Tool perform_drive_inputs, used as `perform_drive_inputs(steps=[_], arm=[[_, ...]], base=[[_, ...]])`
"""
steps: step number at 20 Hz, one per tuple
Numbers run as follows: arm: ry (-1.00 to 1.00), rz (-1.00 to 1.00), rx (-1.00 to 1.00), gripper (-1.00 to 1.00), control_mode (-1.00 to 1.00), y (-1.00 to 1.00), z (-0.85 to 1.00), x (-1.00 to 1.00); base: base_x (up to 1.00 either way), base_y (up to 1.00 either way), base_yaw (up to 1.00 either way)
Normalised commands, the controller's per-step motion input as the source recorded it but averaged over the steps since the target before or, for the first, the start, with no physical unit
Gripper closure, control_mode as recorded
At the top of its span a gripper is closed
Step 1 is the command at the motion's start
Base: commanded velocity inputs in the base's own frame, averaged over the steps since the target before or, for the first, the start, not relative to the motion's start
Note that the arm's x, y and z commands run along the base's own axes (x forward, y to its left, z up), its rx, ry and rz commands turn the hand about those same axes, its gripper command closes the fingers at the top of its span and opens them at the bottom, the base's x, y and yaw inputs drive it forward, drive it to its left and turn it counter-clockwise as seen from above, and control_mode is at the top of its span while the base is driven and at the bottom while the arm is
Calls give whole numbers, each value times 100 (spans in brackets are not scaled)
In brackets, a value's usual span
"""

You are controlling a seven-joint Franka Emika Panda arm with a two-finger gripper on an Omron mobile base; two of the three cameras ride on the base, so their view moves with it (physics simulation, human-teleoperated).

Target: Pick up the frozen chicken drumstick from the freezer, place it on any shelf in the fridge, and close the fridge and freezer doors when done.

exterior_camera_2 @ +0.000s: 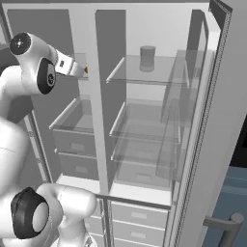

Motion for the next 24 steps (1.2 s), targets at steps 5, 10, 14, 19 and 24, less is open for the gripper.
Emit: perform_drive_inputs(steps=[5, 10, 14, 19, 24], arm=[[21, 1, -6, -100, -100, 10, 0, 89], [19, 0, -8, -100, -100, 2, -8, 57], [2, 0, 0, -100, -100, 12, -49, 34], [0, -3, 0, -100, -100, 31, -14, 59], [0, -7, 0, -100, -100, 30, 0, 90]], base=[[0, 0, 0], [0, 0, 0], [0, 0, 0], [0, 0, 0], [0, 0, 0]])
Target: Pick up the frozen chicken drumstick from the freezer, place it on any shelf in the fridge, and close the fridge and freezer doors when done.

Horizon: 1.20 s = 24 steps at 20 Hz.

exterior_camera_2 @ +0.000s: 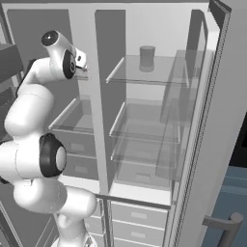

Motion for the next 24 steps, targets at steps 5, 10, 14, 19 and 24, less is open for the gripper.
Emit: perform_drive_inputs(steps=[5, 10, 14, 19, 24], arm=[[11, -5, 0, -100, -100, 1, -10, 94], [23, -6, -3, -100, -100, -7, -45, 75], [21, 0, -4, 100, -100, -17, -94, 22], [4, 0, 2, 100, -100, -6, -47, 28], [-4, 0, 1, 100, -100, 0, -17, 1]], base=[[0, 0, 0], [0, 0, 0], [0, 0, 0], [0, 0, 0], [0, 0, 0]])
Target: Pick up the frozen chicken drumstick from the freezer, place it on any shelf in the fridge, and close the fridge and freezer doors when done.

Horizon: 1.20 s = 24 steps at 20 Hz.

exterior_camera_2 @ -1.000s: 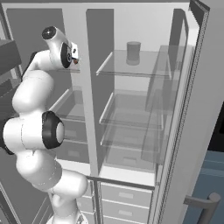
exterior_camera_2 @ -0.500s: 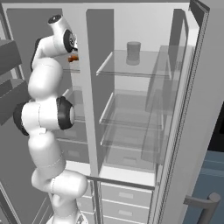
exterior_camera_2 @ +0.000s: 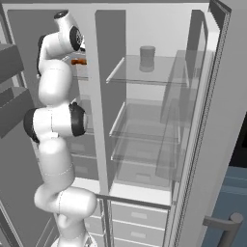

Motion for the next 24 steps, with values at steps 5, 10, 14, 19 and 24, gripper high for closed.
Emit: perform_drive_inputs(steps=[5, 10, 14, 19, 24], arm=[[-15, 0, 11, 100, -100, -18, -37, -28], [-32, 1, 25, 100, -100, -5, -14, -26], [-41, 5, 29, 100, -100, 0, 0, -57], [-45, 3, 24, 100, -100, 0, 0, -93], [-40, 0, 19, 100, -100, 0, 22, -100]], base=[[0, 0, 0], [0, 0, 0], [0, 0, 0], [0, 0, 0], [0, 0, 0]])
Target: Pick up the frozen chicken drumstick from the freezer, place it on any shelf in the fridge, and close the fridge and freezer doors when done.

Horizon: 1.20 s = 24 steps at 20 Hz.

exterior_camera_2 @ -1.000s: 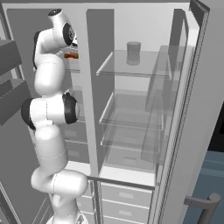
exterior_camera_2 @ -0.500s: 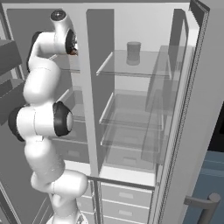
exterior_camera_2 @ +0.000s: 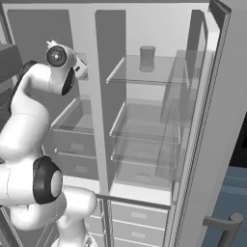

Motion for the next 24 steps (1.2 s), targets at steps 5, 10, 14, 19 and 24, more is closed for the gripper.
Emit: perform_drive_inputs(steps=[5, 10, 14, 19, 24], arm=[[-21, 0, 9, 100, -100, 0, 76, -100], [2, 0, 3, 100, -100, -14, 94, -100], [17, 0, 0, 100, -100, -68, 46, -100], [25, 0, -10, 100, -100, -82, -1, -100], [24, 1, -21, 100, -100, -73, -39, -100]], base=[[0, 0, 0], [0, 0, 0], [0, 0, 0], [0, 0, 0], [0, 0, 0]])
